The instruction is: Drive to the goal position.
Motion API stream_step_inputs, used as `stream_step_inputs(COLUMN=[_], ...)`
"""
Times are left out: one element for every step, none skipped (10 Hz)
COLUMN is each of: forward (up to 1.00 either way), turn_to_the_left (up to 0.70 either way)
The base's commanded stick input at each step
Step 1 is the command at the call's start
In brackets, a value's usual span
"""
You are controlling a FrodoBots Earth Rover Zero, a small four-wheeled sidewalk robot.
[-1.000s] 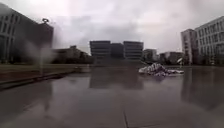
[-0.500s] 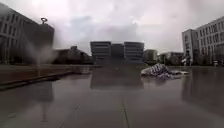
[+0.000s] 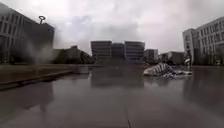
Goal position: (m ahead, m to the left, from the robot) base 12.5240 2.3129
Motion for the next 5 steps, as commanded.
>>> stream_step_inputs(forward=[0.70,0.70,0.70,0.70,0.70], turn_to_the_left=[0.00,0.00,0.00,0.00,0.00])
